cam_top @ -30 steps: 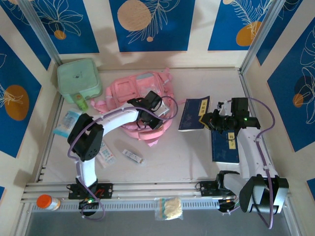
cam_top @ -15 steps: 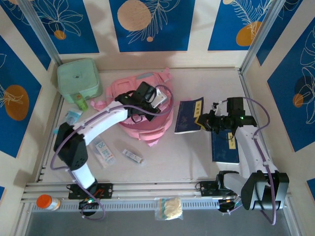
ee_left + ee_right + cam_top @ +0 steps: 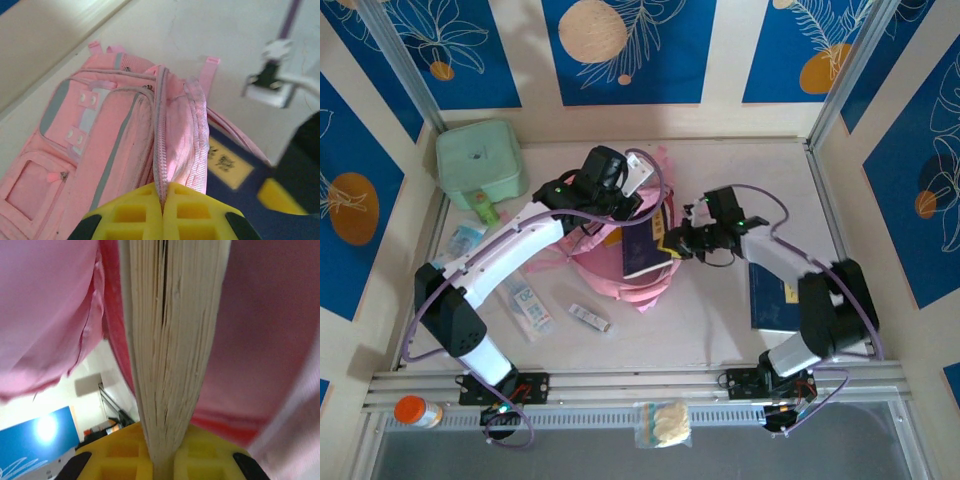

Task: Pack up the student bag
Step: Place the book in the student bag.

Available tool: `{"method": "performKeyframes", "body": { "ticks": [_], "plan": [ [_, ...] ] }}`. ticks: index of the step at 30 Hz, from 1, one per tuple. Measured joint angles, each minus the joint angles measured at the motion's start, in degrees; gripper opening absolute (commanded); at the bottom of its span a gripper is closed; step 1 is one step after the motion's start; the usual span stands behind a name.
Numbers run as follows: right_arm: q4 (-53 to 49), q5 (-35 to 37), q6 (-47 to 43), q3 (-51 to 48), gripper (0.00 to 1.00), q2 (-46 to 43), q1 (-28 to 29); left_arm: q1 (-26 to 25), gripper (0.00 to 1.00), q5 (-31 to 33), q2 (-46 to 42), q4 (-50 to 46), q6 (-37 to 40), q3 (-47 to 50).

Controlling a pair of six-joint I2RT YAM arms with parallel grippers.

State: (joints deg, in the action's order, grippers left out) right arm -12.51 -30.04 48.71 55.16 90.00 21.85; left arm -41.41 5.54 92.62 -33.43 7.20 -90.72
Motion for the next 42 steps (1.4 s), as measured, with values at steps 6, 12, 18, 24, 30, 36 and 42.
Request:
{"method": "performKeyframes", "body": {
  "ticks": [6, 12, 18, 24, 30, 36, 42],
  "plan": [
    [6.29, 1.75, 0.39, 10.03, 0.10, 13.73, 1.99, 0.00, 0.00, 1.95, -0.31, 0.46, -0.07, -0.35],
    [6.25, 4.59, -0.94, 17.03, 0.38, 20.85, 2.08, 0.09, 0.00, 4.92, -0.55, 1.25, -0.87, -0.35],
    [1.60, 10.19, -3.08, 14.40, 0.44, 16.87, 2.08, 0.42, 0.00, 5.29, -0.68, 1.27, -1.14, -0.26],
    [-2.58, 16.39, -2.69, 7.72, 0.24, 6.78, 5.07, 0.44, 0.00, 4.57, -1.31, 1.57, -1.31, 0.74],
    [-0.42, 18.21, -0.04, 8.07, 0.05, 10.29, 12.70, 0.52, 0.00, 4.26, -1.42, 1.73, -1.29, 1.01],
    [3.13, 25.97, 1.95, 11.45, 0.01, 16.46, 12.50, 0.52, 0.00, 4.17, -1.51, 1.62, -1.29, 1.36],
    [5.44, 30.93, 0.44, 14.86, 0.01, 17.11, 11.32, 0.59, 0.00, 4.52, -2.45, 1.75, -1.29, 3.23]
  ]
}}
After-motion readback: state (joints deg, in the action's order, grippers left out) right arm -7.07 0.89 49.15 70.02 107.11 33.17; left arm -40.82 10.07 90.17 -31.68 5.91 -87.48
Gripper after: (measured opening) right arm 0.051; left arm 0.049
